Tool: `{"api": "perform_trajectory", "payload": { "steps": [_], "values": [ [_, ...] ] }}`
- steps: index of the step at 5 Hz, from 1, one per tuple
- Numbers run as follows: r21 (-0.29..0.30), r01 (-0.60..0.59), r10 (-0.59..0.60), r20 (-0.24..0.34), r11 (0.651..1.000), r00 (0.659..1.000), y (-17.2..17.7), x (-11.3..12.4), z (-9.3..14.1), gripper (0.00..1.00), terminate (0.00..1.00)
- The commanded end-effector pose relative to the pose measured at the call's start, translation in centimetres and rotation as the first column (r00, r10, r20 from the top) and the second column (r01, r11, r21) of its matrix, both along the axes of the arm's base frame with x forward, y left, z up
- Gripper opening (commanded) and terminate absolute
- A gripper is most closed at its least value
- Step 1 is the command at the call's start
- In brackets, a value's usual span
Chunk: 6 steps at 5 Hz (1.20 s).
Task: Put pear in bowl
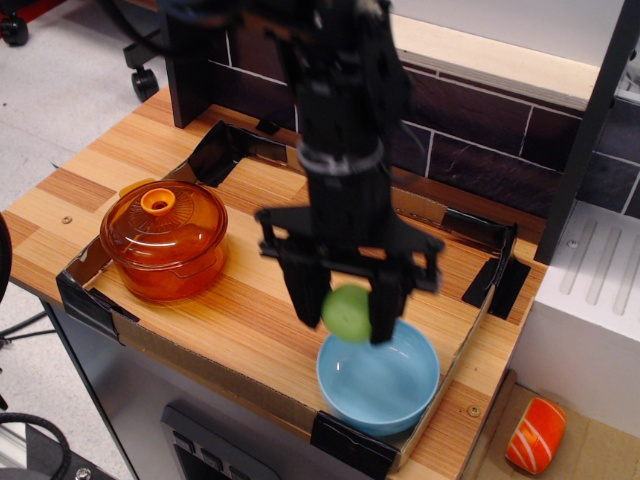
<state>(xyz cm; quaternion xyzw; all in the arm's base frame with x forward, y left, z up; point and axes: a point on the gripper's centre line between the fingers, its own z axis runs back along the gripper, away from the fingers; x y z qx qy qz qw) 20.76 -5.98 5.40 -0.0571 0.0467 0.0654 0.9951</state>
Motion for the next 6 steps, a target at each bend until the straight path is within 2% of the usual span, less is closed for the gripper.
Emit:
{"api": "perform_trajectory", "payload": {
  "steps": [1, 3, 4, 5, 6],
  "values": [
    [0.011, 0.054, -0.055, 0.027, 0.998, 0.998, -1.0, 0.0, 0.2, 1.00, 0.00],
    [-0.029, 0.067, -0.066, 0.044, 0.997, 0.997, -0.8, 0.5, 1.9, 1.00, 0.00],
    [-0.004, 0.047, -0.047, 0.076, 0.999, 0.996, 0.3, 1.0, 3.9, 1.00, 0.00],
    [0.000, 0.002, -0.002, 0.110, 1.000, 0.994, 3.0, 2.0, 6.3, 1.00, 0.00],
    [0.000, 0.002, -0.002, 0.110, 1.000, 0.994, 3.0, 2.0, 6.3, 1.00, 0.00]
  ]
}}
